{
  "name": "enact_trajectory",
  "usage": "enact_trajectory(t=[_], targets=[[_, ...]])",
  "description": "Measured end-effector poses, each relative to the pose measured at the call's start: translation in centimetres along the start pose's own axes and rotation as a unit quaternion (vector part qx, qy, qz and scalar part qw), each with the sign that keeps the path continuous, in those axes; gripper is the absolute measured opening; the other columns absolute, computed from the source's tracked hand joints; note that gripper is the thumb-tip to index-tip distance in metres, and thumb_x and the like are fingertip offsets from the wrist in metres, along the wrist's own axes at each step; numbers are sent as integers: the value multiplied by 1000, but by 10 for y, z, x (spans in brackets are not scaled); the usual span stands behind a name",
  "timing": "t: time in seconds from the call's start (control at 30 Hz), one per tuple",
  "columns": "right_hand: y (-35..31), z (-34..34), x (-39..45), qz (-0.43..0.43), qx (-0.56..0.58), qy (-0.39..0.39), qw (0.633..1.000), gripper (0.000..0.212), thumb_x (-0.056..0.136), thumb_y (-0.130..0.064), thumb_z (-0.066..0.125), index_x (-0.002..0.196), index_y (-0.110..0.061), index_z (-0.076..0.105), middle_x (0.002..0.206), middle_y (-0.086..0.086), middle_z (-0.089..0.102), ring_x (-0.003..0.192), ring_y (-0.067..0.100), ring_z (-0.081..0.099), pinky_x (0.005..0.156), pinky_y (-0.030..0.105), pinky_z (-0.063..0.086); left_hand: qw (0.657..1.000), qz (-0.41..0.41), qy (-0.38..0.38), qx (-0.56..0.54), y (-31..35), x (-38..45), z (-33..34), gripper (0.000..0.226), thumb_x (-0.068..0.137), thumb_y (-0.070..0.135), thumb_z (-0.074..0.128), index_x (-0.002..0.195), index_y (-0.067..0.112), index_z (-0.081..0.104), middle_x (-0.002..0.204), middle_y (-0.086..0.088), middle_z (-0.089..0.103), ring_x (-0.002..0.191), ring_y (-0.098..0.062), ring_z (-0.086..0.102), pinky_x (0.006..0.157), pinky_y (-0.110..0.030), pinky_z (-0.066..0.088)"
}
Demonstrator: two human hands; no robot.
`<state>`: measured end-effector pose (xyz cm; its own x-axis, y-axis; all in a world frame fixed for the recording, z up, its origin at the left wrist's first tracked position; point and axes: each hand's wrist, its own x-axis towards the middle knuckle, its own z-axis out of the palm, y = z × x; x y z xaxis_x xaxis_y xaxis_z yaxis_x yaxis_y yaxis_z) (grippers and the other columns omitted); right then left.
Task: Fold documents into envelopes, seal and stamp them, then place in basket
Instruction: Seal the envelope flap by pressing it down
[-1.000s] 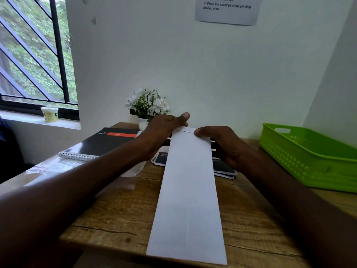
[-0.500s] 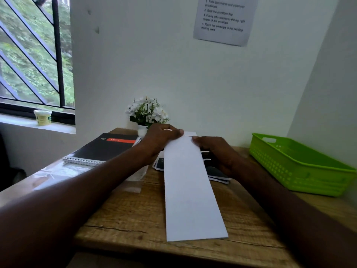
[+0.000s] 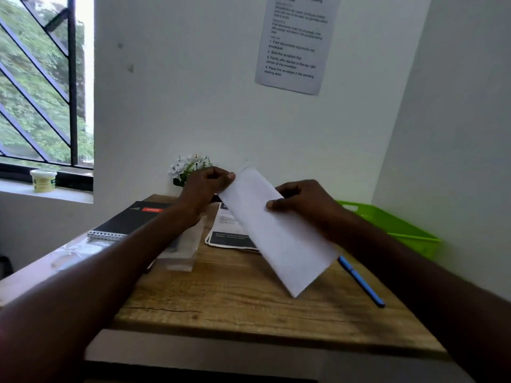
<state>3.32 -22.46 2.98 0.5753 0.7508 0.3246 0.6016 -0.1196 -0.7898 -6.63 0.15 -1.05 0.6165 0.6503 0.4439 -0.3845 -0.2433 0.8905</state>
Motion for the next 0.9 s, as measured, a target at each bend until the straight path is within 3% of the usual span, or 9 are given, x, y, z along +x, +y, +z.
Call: enact_trajectory(t=[0.17,0.27,0.37,0.47,0.57,0.63,0.7,0.77,0.9], targets=[[-22,-33,-24,-162,-218,43,961,25,74,-25,83,99,-23,81,90,-5,78,83,8,73,80,29,56,988,108,-3,108,21,-34,-14,9,88,14,79,95,11,73,85,-3,74,78,-12,66,69,-31,53],[-16,-24,-54,-198,-245,41,948,20,78,-14,80,96,-24,79,89,-13,77,76,1,72,73,19,51,968,156,1,199,25,-73,-23,13,84,10,82,92,8,72,87,-10,74,80,-10,68,72,-28,54],[6,-4,-84,-237,-230,19,944,20,79,-8,80,94,-20,78,87,-13,75,76,1,70,68,10,44,941,180,-1,288,26,-115,-35,15,81,12,84,89,15,73,85,3,75,79,2,68,76,-23,51],[31,13,-105,-247,-198,-16,948,20,80,-10,83,96,-20,78,89,-13,73,84,2,68,68,5,40,887,220,-59,403,26,-146,-50,18,80,12,84,87,23,73,88,9,71,85,-2,65,78,-22,51],[39,24,-120,-244,-202,-84,945,13,86,-28,82,98,-26,77,96,-14,72,93,8,66,72,7,40,820,210,-154,509,31,-161,-60,46,76,-12,70,84,33,72,96,11,65,92,-11,61,80,-33,51],[40,28,-123,-240,-207,-92,944,11,90,-34,77,98,-27,77,96,-16,71,94,6,65,73,8,39,819,195,-157,517,36,-166,-56,56,71,-17,56,87,34,72,100,10,66,95,-13,61,79,-33,50],[41,33,-119,-231,-205,-51,950,13,93,-39,73,98,-28,76,97,-16,72,92,4,66,76,14,45,852,181,-122,476,43,-171,-42,47,79,-8,52,92,32,73,103,10,69,98,-13,63,81,-33,49],[40,40,-111,-208,-224,-13,952,19,95,-44,66,104,-30,75,104,-14,73,95,4,67,86,31,53,877,154,-103,444,45,-173,-20,37,91,4,51,109,27,74,112,8,72,106,-14,64,90,-34,50],[35,66,-100,-116,-331,-73,934,43,105,-50,38,136,-29,59,137,-2,64,124,21,59,103,45,46,819,41,-217,529,23,-171,17,42,103,19,46,145,19,53,145,-8,59,132,-28,55,108,-39,43]])
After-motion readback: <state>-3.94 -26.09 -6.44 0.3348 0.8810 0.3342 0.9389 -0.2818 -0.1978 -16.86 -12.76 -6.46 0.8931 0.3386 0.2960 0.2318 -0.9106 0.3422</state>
